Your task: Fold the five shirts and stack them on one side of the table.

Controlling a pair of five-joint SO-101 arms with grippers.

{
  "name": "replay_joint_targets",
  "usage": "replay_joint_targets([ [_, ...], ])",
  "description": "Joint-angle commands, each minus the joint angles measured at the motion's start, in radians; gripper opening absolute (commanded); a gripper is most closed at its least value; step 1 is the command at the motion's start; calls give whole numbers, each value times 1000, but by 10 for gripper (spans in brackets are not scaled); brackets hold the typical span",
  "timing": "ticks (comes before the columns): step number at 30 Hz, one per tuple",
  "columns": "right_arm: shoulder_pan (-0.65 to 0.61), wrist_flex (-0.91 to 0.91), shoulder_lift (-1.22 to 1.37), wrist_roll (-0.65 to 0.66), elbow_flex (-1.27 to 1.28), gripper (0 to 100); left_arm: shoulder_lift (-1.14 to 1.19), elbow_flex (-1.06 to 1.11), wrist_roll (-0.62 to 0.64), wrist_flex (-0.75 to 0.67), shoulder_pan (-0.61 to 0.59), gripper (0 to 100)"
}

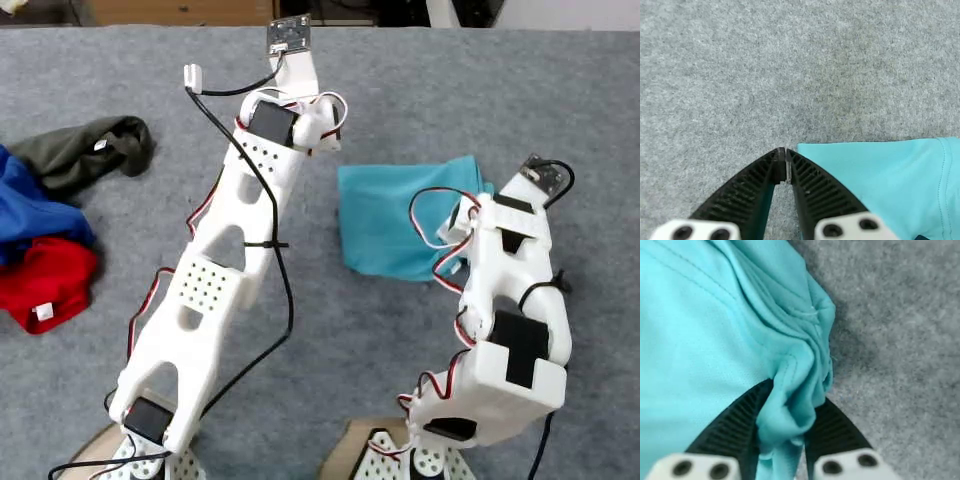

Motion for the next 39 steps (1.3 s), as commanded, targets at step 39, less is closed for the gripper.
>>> replay_joint_targets([
  [39, 1256, 269, -243, 1007, -64, 5, -59, -38, -9, -14, -12, 20],
])
